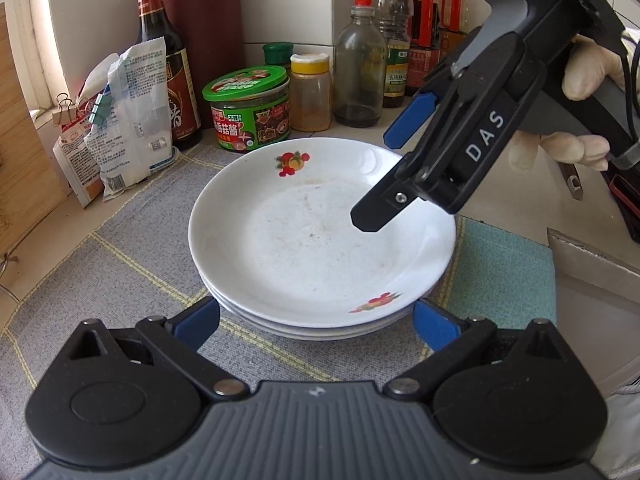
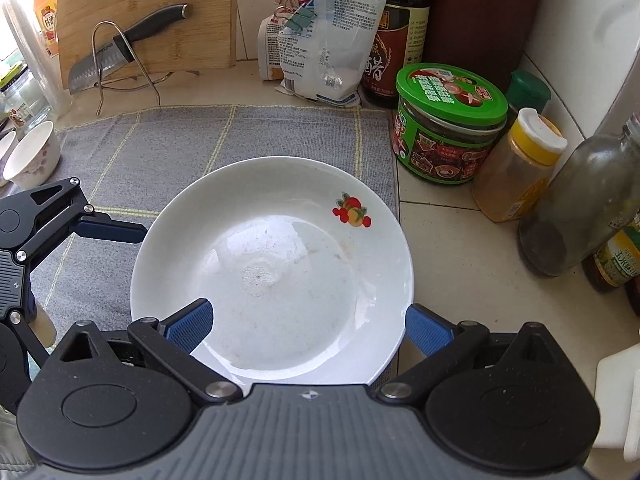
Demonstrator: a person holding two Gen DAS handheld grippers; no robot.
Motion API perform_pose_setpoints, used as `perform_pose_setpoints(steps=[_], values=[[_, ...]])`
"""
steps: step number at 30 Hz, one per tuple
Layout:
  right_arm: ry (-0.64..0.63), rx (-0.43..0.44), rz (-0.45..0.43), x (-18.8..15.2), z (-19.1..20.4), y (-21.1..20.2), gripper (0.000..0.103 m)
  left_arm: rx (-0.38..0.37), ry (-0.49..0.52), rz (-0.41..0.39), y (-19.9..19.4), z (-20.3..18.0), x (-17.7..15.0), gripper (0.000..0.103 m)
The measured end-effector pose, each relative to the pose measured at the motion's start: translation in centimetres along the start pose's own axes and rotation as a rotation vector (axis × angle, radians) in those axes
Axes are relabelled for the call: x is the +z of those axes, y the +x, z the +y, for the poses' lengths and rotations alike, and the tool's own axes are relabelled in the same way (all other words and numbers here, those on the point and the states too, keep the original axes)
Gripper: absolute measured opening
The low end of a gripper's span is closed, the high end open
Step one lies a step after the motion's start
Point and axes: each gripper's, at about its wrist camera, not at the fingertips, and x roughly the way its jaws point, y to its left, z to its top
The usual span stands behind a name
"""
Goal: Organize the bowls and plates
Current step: 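Open the right tool and withdraw it from the plate stack, then move the left tool toward the white flowered bowls on the towel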
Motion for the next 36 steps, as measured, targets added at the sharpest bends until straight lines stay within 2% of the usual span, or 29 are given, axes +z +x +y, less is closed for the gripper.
perform_pose_setpoints(steps=[9,20,31,36], values=[[-0.09,-0.025,-0.042,0.2,2.4,-0.7,0.103,0.036,-0.073,-0.041,-1.7,0.8,0.3,0.102],[-0.078,-0.039,-0.071,-0.2,4.4,-1.8,0.103,0.099,-0.108,-0.079,-4.4,1.2,-0.1,0.102],[-0.032,-0.078,-0.093,-1.6,8.2,-2.8,0.103,0.132,-0.135,-0.127,-7.9,2.0,-2.8,0.102],[-0.048,-0.046,-0.132,-2.0,10.3,-3.4,0.103,0.193,-0.183,-0.119,-9.4,2.0,-4.5,0.102]])
